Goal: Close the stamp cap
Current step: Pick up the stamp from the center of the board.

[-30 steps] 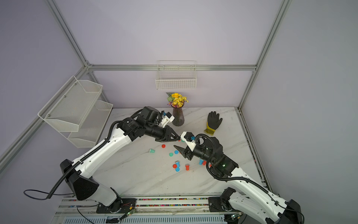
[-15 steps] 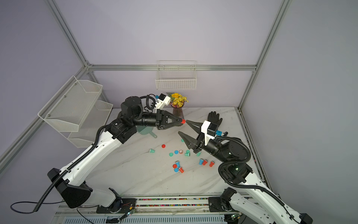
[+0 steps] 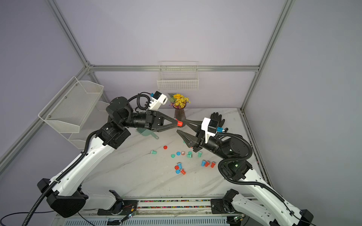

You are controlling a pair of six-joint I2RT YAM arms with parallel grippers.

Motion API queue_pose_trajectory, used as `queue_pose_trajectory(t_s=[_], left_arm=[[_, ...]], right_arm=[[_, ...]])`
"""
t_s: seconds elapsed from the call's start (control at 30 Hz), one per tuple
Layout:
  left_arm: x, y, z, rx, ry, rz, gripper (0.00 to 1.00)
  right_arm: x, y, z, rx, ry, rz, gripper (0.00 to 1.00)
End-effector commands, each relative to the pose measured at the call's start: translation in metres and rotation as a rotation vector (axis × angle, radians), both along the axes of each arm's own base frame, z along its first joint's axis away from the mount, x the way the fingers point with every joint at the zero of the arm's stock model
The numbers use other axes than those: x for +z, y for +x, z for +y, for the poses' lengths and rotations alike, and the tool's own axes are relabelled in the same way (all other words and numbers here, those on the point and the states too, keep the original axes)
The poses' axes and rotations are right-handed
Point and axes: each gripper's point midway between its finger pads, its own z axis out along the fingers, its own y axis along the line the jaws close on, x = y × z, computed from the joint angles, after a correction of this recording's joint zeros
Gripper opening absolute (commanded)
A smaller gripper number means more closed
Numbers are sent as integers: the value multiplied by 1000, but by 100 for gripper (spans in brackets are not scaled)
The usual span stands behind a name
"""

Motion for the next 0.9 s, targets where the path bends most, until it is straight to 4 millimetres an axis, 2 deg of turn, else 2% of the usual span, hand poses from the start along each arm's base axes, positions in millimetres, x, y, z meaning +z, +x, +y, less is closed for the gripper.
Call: queue_pose_trajectory(t_s=[0.0,0.17,0.27,0.43,0.53,0.7,0.87], left_arm=[[11,-13,8,-45,-32,-37,14],[9,-15,8,-59,-27,-32,14],[10,-16,7,-65,-32,-32,14],[16,-17,7,-75,-53,-34,13],[14,-17,7,-82,-51,-31,13],[10,-16,5,-91,-46,-18,13],[5,-14,4,-92,-37,-3,12]], right_arm=[[22,-15,-3,44,41,-63,48],[21,-17,2,72,29,-71,37],[19,-14,5,77,19,-63,34],[14,-11,6,69,10,-63,34],[14,-10,7,66,11,-66,26],[17,-10,8,70,11,-74,26],[20,-12,7,71,20,-83,31]])
